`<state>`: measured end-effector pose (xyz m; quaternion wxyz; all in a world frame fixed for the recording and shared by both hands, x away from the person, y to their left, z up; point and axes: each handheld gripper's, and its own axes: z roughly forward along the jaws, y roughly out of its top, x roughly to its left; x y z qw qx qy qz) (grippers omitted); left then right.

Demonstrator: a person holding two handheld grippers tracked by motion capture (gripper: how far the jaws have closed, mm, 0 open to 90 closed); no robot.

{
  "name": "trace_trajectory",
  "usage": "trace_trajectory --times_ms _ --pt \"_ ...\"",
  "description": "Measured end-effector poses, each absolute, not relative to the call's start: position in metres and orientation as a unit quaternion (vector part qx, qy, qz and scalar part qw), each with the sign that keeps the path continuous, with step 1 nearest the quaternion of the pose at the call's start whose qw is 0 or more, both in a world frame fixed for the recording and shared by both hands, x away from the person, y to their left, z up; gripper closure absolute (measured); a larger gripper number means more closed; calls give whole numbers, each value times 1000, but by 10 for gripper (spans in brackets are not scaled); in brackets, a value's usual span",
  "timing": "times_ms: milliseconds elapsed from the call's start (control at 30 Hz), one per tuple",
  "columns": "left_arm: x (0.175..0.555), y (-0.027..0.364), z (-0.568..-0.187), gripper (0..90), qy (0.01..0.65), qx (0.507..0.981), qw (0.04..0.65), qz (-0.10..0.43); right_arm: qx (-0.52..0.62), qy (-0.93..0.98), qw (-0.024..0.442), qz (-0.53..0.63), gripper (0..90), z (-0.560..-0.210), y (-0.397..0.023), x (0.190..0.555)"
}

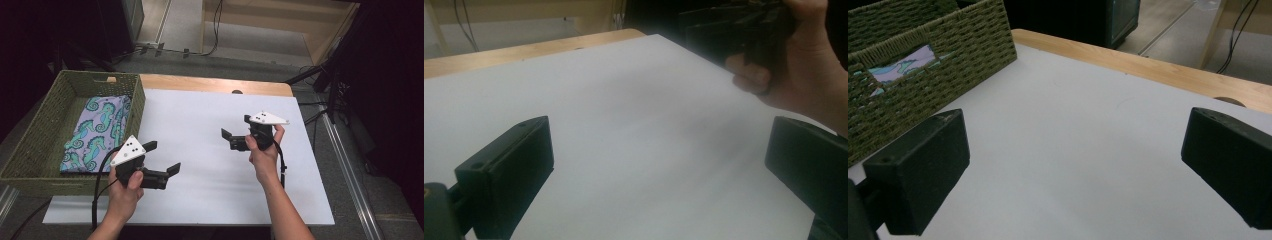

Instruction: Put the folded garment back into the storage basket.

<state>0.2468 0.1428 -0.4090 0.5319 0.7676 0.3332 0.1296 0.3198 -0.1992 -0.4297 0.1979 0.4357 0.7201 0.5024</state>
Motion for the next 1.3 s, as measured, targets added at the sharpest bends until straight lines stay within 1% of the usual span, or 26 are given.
trace_trajectory --times_ms 600,867,1033,1300 --pt "260 128 -433 0 321 770 536 131 458 699 215 505 0 -458 -253 275" --pt "262 128 -444 0 314 765 548 129 468 693 227 500 0 -469 -277 250" --pt "263 129 -452 0 317 766 544 131 478 683 232 502 0 -475 -294 238" --pt "266 132 -462 0 319 766 541 137 487 683 235 491 0 -491 -310 225"
